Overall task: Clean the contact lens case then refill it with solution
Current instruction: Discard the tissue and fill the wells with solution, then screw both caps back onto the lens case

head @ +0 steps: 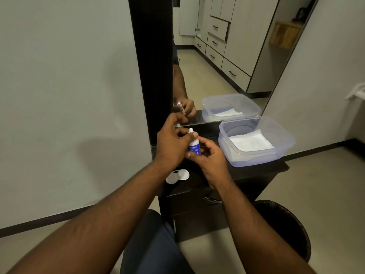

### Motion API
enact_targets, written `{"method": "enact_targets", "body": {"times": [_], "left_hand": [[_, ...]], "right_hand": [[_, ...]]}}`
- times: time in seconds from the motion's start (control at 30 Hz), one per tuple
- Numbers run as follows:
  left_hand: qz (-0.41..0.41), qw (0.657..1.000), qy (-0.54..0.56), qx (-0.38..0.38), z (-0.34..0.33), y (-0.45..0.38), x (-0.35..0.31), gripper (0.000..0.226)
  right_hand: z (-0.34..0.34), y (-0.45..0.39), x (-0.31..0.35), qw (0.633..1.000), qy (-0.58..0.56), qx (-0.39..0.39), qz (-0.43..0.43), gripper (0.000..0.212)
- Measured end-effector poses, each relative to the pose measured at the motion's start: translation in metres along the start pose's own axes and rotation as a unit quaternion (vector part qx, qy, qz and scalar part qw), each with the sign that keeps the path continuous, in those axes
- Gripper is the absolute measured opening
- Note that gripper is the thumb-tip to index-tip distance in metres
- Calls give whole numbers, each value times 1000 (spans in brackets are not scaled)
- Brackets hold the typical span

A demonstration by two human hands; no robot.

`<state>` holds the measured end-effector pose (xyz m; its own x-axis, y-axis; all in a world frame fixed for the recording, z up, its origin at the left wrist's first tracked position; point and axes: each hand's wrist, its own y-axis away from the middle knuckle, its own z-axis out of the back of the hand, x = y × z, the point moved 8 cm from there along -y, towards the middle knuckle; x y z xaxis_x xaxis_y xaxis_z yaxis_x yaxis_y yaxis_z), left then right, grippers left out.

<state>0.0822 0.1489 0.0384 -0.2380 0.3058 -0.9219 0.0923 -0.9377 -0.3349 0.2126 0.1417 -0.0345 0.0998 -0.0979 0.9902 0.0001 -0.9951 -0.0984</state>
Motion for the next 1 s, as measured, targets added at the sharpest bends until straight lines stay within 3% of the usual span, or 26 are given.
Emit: {"method": "enact_targets", "body": {"times": [0.1,0.23,0.5,0.67,0.73,0.8,0.9,1.0], "left_hand": [[3,999,19,30,-4,1,-2,33],[-5,995,33,95,-6,-3,-3,30],[-27,994,19,100,-4,-2,-1,29],[12,979,60,195,-12,-2,1,30],[1,969,21,246,-13,-5,-3,51],[-36,970,-36,238,-3,-11,-7,65],[-73,973,-143,164,23,-14,-5,50],[-32,940,-289,180,32,-5,14,35]], "right_hand": [[5,3,2,999,-24,-31,9,45],[3,2,-1,1000,-28,-1,4,33],[0,1,2,1000,-2,18,8,33],[-1,1,-4,999,29,35,4,28],[-2,0,-2,999,26,31,0,28],[0,-4,2,1000,26,15,3,36],[12,-14,8,997,68,-37,9,45],[15,-21,4,993,108,-52,1,48]]}}
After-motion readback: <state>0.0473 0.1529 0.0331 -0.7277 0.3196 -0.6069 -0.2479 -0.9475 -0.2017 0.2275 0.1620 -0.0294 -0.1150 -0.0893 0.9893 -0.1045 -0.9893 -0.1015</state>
